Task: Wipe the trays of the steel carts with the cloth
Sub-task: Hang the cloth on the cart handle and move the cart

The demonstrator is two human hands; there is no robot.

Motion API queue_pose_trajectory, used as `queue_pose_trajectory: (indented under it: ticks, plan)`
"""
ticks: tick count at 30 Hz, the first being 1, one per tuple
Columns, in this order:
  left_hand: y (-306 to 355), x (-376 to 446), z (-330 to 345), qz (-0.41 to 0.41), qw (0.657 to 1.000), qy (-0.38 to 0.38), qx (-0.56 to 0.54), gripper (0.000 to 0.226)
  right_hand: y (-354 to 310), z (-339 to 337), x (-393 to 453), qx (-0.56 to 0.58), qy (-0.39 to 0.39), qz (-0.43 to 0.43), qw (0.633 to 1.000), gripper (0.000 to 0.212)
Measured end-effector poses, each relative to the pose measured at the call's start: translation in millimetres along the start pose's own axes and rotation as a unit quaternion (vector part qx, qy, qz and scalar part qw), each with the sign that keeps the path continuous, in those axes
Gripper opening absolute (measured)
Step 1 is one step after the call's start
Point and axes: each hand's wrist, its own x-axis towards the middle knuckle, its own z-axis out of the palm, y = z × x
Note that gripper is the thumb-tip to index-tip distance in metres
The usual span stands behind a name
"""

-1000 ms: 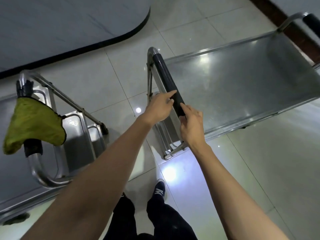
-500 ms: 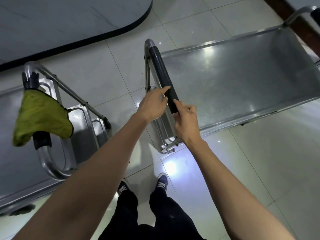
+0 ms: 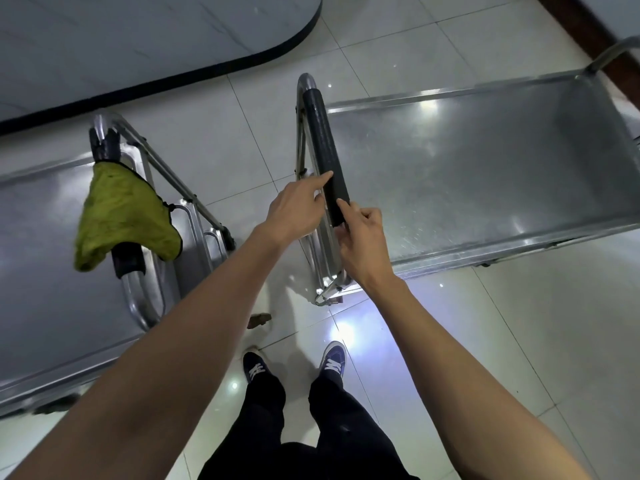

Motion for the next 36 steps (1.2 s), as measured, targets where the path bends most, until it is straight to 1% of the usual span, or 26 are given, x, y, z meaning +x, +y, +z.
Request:
queue_pose_trajectory:
  ticks: [3, 6, 9, 10, 13, 16, 18, 20, 23, 26, 29, 36]
  plan:
    - [-10.4, -3.1, -11.1, -0.010, 1.000, 0.004, -0.004, 0.051, -14.4, 10.6, 2.3, -0.006, -0.012, -0.006, 1.000, 0.056]
    - [-21.7, -3.6, -23.0, 0.002, 1.000, 0.009, 0.010, 0.046, -29.6, 22.7, 3.7, -0.011, -0.012, 0.003, 1.000, 0.054]
    - [-24.1, 11.5, -39.0, 0.055, 0.994, 0.039, 0.086, 0.038, -42.0, 31.6, 1.2, -0.016, -0.014, 0.007, 1.000, 0.054]
    - [-22.8, 18.9, -44.5, 0.077, 0.990, 0.036, 0.112, 0.037, -44.3, 33.9, -0.1, -0.012, -0.012, 0.008, 1.000, 0.055]
    - [-20.5, 36.0, -55.0, 0.123, 0.973, -0.016, 0.196, 0.037, -44.4, 39.4, -2.7, -0.017, -0.016, 0.006, 1.000, 0.059]
    - [-25.3, 39.9, -56.2, 0.150, 0.944, -0.023, 0.294, 0.037, -41.9, 41.7, -2.4, -0.024, -0.029, 0.012, 0.999, 0.063]
    - [-27.5, 41.8, -52.5, 0.171, 0.929, -0.030, 0.327, 0.045, -41.5, 43.6, -2.4, -0.020, -0.029, 0.020, 0.999, 0.064]
    - [-26.9, 45.9, -48.8, 0.199, 0.916, -0.044, 0.346, 0.048, -43.4, 45.3, -3.8, -0.020, -0.028, 0.028, 0.999, 0.065]
    - [-23.3, 51.4, -51.3, 0.212, 0.908, -0.038, 0.360, 0.039, -43.9, 45.8, -2.6, -0.021, -0.025, 0.029, 0.999, 0.066]
    - [-26.7, 51.0, -53.5, 0.216, 0.906, -0.030, 0.362, 0.030, -47.2, 46.1, -1.5, -0.020, -0.018, 0.020, 0.999, 0.068]
    - [-31.8, 51.2, -56.8, 0.213, 0.910, -0.023, 0.355, 0.028, -51.9, 49.2, 0.6, -0.007, -0.002, 0.013, 1.000, 0.068]
    - [-52.8, 46.2, -76.8, 0.194, 0.910, -0.008, 0.368, 0.028, -71.6, 64.2, 7.2, 0.008, -0.042, 0.001, 0.999, 0.069]
